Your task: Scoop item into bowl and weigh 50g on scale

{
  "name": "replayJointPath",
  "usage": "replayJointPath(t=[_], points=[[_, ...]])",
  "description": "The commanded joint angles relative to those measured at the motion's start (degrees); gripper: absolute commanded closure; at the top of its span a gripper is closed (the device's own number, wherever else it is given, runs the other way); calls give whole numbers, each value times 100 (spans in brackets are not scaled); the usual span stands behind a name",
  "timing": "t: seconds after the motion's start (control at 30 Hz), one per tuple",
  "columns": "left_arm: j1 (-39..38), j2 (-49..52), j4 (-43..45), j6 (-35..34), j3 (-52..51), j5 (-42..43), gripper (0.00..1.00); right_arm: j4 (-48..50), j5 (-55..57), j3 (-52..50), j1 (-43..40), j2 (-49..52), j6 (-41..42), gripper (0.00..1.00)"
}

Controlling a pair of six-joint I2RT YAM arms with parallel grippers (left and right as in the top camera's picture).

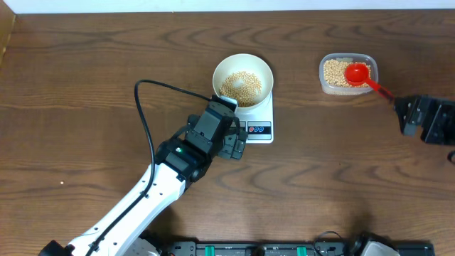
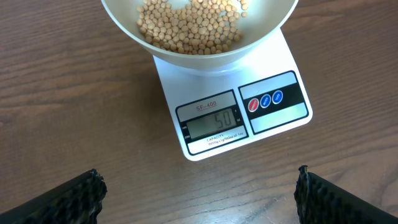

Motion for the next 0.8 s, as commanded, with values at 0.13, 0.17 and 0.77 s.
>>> replayJointPath(t=[0.13,0.17,0.77], points=[[9,-37,-2,31,-13,-87,0,-192,-157,61,24,-358,-87,1],[9,-37,-2,31,-13,-87,1,-186,-153,4,55,-358,-92,1],[9,-37,-2,31,-13,-87,1,6940,911,-8146,1408,-5305,-92,1]])
